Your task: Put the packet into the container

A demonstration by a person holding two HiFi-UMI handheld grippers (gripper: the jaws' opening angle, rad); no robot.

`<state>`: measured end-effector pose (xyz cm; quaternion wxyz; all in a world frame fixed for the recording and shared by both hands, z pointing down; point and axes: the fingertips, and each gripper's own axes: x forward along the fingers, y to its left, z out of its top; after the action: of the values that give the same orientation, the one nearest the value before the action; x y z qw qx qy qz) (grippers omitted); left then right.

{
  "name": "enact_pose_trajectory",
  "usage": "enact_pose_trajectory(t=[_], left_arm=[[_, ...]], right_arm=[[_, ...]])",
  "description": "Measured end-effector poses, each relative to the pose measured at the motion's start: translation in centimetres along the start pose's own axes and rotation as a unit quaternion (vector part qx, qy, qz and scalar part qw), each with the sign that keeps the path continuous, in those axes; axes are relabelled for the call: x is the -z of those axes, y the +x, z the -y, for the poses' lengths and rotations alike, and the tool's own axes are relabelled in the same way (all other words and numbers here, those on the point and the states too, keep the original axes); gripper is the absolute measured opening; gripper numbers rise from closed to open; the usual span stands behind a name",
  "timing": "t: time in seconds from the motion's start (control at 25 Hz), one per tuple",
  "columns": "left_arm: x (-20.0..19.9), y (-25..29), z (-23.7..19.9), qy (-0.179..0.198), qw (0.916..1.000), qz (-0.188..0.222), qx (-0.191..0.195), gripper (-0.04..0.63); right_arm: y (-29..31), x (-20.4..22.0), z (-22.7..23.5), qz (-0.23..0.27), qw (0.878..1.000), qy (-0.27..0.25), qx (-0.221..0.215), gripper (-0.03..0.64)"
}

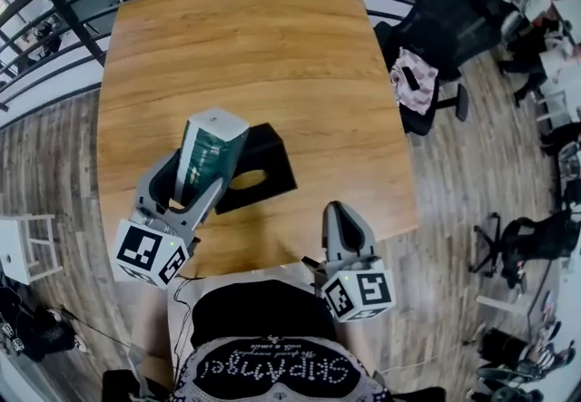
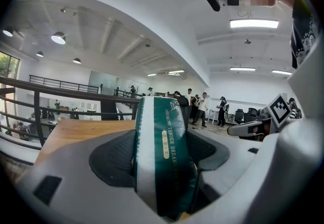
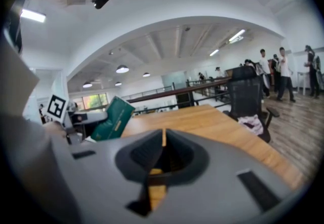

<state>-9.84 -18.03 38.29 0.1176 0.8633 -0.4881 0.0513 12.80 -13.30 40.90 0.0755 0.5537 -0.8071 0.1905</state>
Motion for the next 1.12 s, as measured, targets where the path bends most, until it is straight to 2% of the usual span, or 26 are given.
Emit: enact_pose_trajectory(t=[0.52,0.96,1.12], left_arm=[[4.6,3.0,0.9,0.005,0.9976,-0.057,0.040,0.339],[8.0,5.8,2.3,0.068,0.9883,-0.110,0.081,0.339],[9.0,6.4,2.6,0.074,0.9852,-0.124,0.094,0.339]], right_arm=[[-0.4,1.3,1.8,-0.020,0.999,0.014,0.026,0.041],[0.5,1.4,2.8,-0.031,0.999,0.021,0.033,0.041],[0.8,1.5,3.0,-0.034,0.999,0.023,0.035,0.041]])
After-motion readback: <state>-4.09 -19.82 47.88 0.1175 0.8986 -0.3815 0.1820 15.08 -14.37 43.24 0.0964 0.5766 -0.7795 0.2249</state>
